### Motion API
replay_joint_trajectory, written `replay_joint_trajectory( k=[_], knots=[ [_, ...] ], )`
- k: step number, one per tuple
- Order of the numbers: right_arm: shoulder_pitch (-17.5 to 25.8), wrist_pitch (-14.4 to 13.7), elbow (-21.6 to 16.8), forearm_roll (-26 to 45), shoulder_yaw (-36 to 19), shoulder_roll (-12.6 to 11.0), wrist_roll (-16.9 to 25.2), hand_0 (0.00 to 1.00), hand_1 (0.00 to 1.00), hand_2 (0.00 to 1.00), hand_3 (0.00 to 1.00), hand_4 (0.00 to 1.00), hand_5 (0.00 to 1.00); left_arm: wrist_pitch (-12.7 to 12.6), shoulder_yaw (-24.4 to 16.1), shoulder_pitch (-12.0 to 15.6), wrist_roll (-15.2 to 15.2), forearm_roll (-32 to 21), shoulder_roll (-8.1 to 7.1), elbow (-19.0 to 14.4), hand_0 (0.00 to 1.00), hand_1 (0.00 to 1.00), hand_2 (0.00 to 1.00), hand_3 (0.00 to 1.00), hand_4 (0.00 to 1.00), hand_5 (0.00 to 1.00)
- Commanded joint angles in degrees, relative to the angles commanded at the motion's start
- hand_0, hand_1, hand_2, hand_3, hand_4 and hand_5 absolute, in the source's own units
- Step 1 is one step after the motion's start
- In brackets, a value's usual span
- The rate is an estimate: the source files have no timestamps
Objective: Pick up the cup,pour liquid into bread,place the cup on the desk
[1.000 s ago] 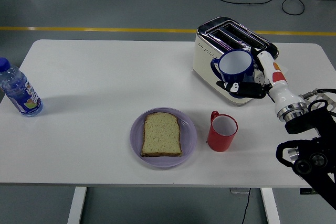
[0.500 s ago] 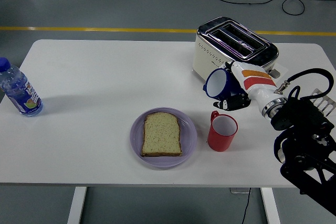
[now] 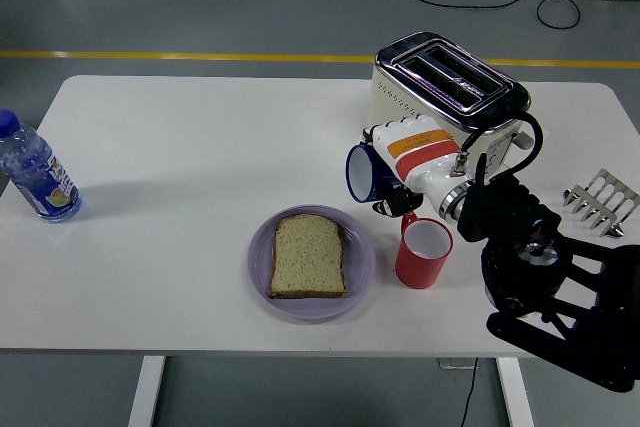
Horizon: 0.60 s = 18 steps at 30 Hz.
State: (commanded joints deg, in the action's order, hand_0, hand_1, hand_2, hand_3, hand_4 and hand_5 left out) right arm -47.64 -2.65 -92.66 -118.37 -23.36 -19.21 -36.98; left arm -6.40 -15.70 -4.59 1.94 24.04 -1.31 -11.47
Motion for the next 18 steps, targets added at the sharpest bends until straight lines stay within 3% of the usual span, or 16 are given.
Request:
replay_joint_trajectory(
  k=[8,18],
  knots=[
    [-4.85,1.68,0.97,-1.26,6.93,1.18,0.00,0.387,0.378,0.524,0.504,0.596,0.002,-0.05,0.39,0.75,-0.03,-0.51,0.02,0.00,0.649,0.614,0.606,0.526,0.306,0.742],
    [-9.24,8.94,2.82,-1.56,12.04,3.63,0.00,0.379,0.400,0.528,0.503,0.597,0.002,-0.06,1.53,1.53,-0.06,-1.27,0.19,0.08,0.649,0.614,0.606,0.526,0.304,0.734]
  ],
)
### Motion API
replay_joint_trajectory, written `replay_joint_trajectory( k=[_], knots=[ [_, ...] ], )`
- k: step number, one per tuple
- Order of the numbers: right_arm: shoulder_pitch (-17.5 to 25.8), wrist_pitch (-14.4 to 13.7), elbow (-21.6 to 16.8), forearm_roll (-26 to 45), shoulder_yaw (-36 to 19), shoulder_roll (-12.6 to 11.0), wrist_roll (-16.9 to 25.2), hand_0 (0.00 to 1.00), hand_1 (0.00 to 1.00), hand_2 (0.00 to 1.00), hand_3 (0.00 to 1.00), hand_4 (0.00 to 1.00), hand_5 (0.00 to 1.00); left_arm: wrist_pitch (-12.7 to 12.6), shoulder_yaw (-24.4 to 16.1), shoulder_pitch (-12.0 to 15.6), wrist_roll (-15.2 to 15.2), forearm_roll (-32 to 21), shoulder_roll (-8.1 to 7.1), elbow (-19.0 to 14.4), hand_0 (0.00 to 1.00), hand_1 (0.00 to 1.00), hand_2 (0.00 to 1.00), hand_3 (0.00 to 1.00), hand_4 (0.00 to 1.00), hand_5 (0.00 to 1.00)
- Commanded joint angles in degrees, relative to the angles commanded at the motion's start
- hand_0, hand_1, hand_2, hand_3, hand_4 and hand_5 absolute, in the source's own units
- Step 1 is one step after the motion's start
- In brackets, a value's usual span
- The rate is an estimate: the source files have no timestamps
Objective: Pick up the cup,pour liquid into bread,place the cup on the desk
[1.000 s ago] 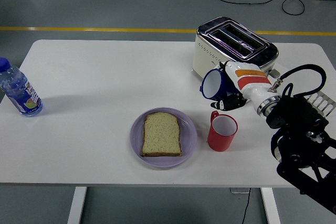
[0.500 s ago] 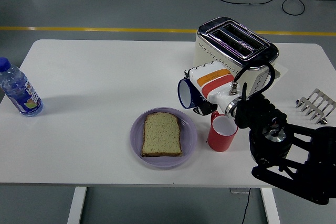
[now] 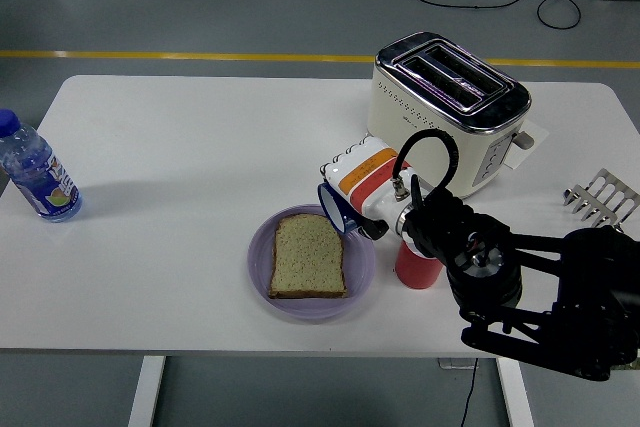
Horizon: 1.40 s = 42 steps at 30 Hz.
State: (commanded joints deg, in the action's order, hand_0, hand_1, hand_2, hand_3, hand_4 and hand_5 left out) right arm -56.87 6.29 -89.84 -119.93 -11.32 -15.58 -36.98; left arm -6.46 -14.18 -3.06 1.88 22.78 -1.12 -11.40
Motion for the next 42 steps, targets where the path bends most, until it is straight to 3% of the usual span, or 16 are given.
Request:
replay_joint_trajectory(
  k=[5,16,27,37,42],
  knots=[
    [-0.72,1.62,0.51,-0.29,0.55,0.70,0.00,0.361,0.397,0.528,0.504,0.594,0.002,-0.02,0.35,0.29,-0.01,-0.18,-0.04,0.02,0.650,0.614,0.607,0.526,0.305,0.731],
    [-1.37,2.30,0.99,-0.99,0.39,1.52,0.00,0.340,0.389,0.529,0.503,0.596,0.002,0.01,1.03,0.38,-0.02,-0.40,-0.19,-0.01,0.650,0.614,0.606,0.526,0.304,0.727],
    [-0.79,1.40,0.84,-0.43,-0.34,1.61,0.00,0.320,0.380,0.525,0.502,0.614,0.002,-0.03,1.24,0.33,-0.04,-0.36,-0.35,0.01,0.648,0.613,0.607,0.527,0.305,0.724],
    [2.92,-3.68,-2.13,-0.37,-5.91,0.29,0.00,0.321,0.376,0.522,0.499,0.628,0.008,-0.03,0.81,0.44,-0.02,0.22,-0.39,0.06,0.649,0.615,0.608,0.526,0.305,0.726],
    [7.11,-9.72,-4.82,4.67,-12.51,-2.56,0.00,0.321,0.376,0.522,0.499,0.628,0.008,-0.04,0.57,0.23,-0.02,0.44,-0.39,0.11,0.649,0.615,0.608,0.526,0.305,0.726]
  ],
)
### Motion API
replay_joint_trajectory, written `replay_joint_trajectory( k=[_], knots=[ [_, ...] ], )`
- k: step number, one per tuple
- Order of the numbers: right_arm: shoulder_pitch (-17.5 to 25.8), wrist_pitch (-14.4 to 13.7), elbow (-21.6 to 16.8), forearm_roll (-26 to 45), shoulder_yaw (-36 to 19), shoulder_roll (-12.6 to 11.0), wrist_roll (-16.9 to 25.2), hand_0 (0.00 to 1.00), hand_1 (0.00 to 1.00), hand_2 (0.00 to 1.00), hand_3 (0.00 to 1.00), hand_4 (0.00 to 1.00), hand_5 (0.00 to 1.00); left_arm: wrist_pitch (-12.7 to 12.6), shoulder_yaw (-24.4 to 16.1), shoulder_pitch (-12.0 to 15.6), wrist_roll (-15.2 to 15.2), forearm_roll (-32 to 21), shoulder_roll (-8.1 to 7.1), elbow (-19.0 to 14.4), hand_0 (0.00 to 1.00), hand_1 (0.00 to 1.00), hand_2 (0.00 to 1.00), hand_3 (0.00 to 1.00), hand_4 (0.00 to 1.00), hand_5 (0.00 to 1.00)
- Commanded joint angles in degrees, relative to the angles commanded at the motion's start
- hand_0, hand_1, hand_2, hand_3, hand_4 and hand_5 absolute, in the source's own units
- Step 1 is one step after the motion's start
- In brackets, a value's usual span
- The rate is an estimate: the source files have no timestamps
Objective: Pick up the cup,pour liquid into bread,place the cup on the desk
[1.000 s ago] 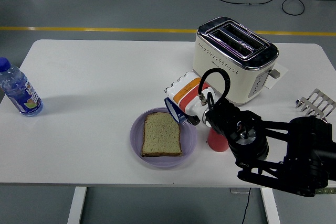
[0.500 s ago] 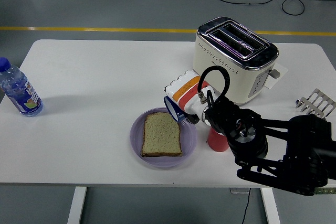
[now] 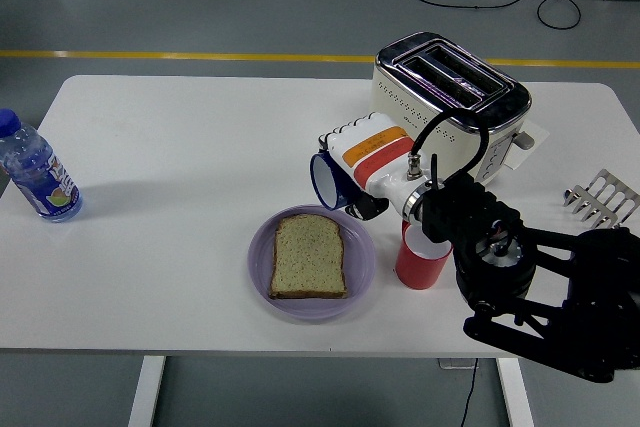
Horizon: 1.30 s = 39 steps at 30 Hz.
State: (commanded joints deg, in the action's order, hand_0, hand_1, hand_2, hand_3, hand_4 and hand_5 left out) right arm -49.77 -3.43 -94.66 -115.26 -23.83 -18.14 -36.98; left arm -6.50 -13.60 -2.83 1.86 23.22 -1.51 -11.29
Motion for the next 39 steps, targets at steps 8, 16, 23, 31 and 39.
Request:
replay_joint_trajectory(
  k=[8,16,23,31,39],
  knots=[
    [11.59,-12.15,-6.16,11.34,-15.08,-3.51,0.00,0.322,0.377,0.521,0.498,0.629,0.023,-0.05,-0.58,-0.01,-0.01,0.59,-0.12,0.04,0.649,0.613,0.608,0.527,0.307,0.727],
    [26.22,-27.76,-7.27,19.61,-31.18,-1.90,0.00,0.338,0.384,0.526,0.503,0.604,0.008,-0.11,-0.58,-0.39,-0.04,1.23,-0.23,0.10,0.650,0.612,0.608,0.527,0.307,0.729],
    [37.24,-33.55,-7.27,26.21,-41.01,-0.71,7.66,0.382,0.405,0.540,0.517,0.554,0.002,-0.08,-1.20,-0.85,-0.03,1.63,-0.17,0.12,0.649,0.612,0.608,0.527,0.307,0.734],
    [43.50,-33.55,-7.03,38.56,-45.40,0.66,23.06,0.406,0.399,0.540,0.523,0.578,0.026,-0.05,-1.15,-1.41,-0.04,1.99,-0.34,0.11,0.648,0.611,0.608,0.526,0.306,0.738],
    [47.23,-33.55,-0.83,43.58,-46.93,2.90,39.16,0.414,0.401,0.539,0.525,0.583,0.028,-0.10,-0.74,-1.24,-0.03,1.84,-0.18,0.13,0.648,0.613,0.609,0.526,0.307,0.739]
  ],
)
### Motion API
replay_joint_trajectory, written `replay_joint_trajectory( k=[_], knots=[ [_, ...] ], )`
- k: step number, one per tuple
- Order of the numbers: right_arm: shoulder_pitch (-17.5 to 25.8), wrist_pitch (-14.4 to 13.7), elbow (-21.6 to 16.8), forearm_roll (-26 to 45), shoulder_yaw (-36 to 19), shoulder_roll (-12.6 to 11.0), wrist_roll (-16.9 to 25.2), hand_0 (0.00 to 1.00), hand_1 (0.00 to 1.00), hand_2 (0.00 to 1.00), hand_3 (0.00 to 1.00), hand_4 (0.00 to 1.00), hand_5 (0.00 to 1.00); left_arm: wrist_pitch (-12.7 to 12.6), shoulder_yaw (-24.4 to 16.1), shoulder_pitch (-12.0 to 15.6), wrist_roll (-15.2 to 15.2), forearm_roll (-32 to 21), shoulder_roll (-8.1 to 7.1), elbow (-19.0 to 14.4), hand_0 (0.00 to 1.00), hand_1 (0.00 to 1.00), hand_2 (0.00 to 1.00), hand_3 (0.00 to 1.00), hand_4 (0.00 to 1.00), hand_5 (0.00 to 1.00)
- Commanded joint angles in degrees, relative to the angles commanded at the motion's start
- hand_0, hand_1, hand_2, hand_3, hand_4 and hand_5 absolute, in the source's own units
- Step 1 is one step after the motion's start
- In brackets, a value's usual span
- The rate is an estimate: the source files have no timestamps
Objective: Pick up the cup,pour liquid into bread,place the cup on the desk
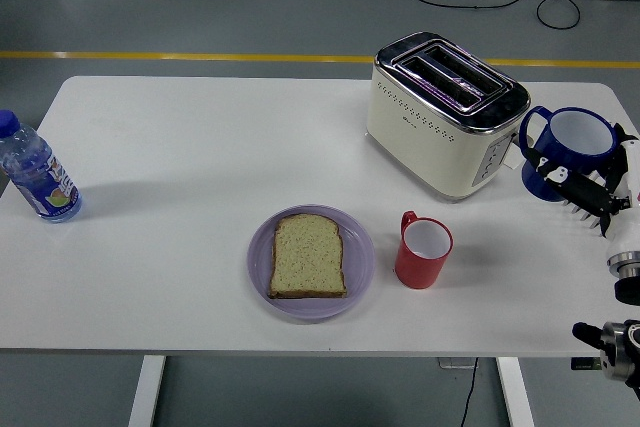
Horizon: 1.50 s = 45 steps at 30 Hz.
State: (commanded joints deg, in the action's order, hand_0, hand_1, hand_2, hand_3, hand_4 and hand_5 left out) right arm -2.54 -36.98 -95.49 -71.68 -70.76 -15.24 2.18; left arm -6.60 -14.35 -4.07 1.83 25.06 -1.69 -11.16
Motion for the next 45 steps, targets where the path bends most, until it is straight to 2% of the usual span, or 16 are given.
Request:
replay_joint_trajectory(
  k=[6,8,12,21,31,45],
  knots=[
    [0.90,0.00,4.50,1.49,0.49,1.33,7.42,0.421,0.409,0.544,0.530,0.550,0.002,0.02,0.50,0.23,0.04,-0.14,0.15,0.04,0.648,0.615,0.610,0.526,0.306,0.739],
    [0.68,0.00,7.38,2.45,1.06,1.90,11.57,0.421,0.409,0.544,0.530,0.550,0.002,0.03,0.93,0.35,0.08,-0.25,0.24,0.07,0.648,0.615,0.610,0.526,0.306,0.739],
    [0.44,0.00,11.75,4.37,1.94,2.48,17.03,0.427,0.413,0.544,0.529,0.538,0.004,0.05,1.39,0.51,0.11,-0.38,0.25,0.08,0.648,0.615,0.610,0.526,0.306,0.739],
    [0.46,0.67,20.25,9.24,3.42,3.72,24.38,0.433,0.414,0.544,0.529,0.537,0.006,0.08,1.81,0.84,0.10,-0.51,0.27,0.05,0.648,0.615,0.610,0.526,0.307,0.741],
    [-1.24,1.22,26.70,11.28,3.98,5.56,27.91,0.452,0.418,0.555,0.530,0.540,0.027,0.11,1.82,0.56,0.13,-0.65,0.24,-0.02,0.648,0.614,0.610,0.527,0.305,0.737],
    [-2.08,1.04,33.73,16.22,5.26,6.60,32.78,0.460,0.423,0.556,0.529,0.537,0.044,0.15,2.10,0.51,0.14,-0.78,0.57,0.01,0.648,0.615,0.610,0.526,0.306,0.733]
  ],
)
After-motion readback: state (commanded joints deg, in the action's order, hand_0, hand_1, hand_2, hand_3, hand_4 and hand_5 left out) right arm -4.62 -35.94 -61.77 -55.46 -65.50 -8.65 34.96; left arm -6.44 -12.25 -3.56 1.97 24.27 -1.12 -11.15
